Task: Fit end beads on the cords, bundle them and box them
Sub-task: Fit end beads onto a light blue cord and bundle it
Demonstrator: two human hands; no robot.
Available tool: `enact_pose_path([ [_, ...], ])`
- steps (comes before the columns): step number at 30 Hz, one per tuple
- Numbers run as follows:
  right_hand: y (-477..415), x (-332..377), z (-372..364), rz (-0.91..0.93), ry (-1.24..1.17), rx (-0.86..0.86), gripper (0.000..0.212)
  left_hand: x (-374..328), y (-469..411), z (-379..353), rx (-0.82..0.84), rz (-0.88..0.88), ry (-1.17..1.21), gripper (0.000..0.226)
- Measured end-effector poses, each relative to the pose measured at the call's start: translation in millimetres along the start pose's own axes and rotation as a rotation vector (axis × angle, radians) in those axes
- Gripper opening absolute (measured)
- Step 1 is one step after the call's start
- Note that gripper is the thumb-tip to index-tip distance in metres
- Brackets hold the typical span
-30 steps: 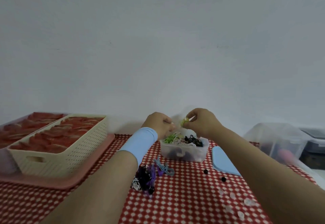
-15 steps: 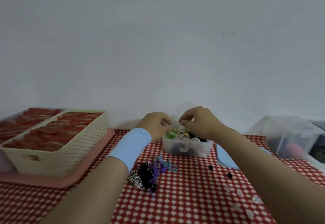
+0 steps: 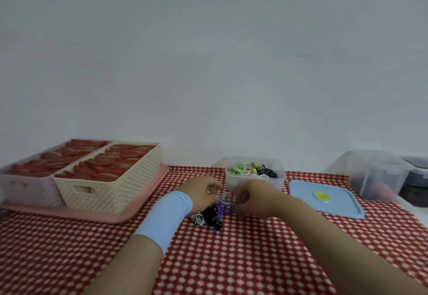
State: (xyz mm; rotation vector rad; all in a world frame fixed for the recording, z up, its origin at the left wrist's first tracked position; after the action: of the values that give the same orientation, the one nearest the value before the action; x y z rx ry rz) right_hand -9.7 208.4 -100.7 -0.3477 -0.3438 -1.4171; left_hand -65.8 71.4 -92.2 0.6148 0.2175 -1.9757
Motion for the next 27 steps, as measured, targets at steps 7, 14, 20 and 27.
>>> enact_pose_path([
  [7, 41.7, -2.1, 53.4, 0.044, -0.314, -0.277, 0.009, -47.7, 21.0, 5.1, -0.084, -0.108, 0.238, 0.043],
  [14, 89.7, -20.0, 76.5, 0.052, -0.526, -0.359, 0.009, -94.4, 41.8, -8.1, -0.019, -0.112, 0.719, 0.023],
  [20, 116.3, -40.7, 67.1, -0.004, -0.566, -0.313, 0.019, -105.2, 44.8, -52.6, 0.226, -0.027, 0.814, 0.015],
  [27, 117.1, -72.8, 51.9, -0.084, -0.366, -0.378, 0.018, -78.1, 34.9, -71.1, 0.091, 0.015, 0.152, 0.025],
])
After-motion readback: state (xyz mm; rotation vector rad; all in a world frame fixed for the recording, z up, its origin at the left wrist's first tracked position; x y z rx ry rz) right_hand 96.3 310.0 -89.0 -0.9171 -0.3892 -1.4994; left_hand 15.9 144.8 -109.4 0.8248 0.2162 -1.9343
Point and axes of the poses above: each hand's wrist, its own y-axis away from the middle knuckle, its own z-axis out of the back of the hand, x = y × z, the point moved 8 cm from there along -y, towards the middle knuckle, and after that the axes turned 11 degrees about z, right-handed, at the moved point
